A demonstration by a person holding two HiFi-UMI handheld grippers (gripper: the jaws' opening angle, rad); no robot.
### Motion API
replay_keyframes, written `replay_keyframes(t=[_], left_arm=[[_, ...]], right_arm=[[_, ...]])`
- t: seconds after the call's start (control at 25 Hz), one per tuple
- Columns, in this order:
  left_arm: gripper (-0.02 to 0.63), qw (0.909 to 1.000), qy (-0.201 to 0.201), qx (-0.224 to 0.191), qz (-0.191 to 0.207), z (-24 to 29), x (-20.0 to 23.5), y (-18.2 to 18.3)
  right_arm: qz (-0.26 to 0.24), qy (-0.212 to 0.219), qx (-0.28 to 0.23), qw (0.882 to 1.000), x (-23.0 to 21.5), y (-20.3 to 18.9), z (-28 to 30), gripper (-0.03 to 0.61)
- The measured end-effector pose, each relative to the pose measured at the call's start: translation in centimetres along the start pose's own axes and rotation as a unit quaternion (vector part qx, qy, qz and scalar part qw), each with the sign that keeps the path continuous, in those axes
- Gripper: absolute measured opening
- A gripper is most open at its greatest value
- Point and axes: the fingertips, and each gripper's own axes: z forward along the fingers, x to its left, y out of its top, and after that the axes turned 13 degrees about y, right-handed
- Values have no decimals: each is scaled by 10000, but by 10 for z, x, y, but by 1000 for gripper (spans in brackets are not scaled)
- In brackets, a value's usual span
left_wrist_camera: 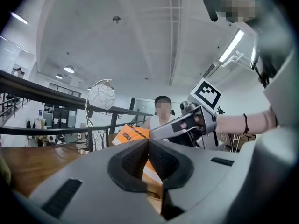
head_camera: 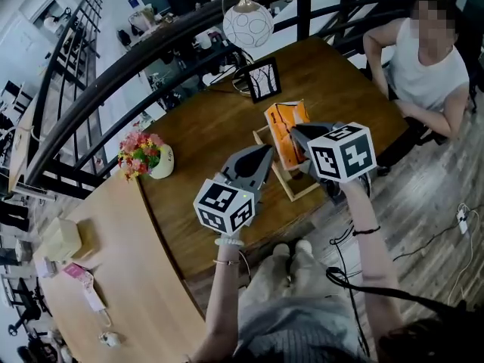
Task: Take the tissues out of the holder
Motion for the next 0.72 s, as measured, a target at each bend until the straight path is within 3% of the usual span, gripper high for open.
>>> replay_keyframes(t=[0.4, 0.72], left_arm=[[8, 9997, 208, 33, -87, 17, -8, 3], [8, 9970, 702, -12, -335, 59, -28, 9]], right_arm=[[-53, 167, -168, 9997, -23, 20, -18, 14], [-239, 503, 192, 9983, -78, 26, -18, 14]])
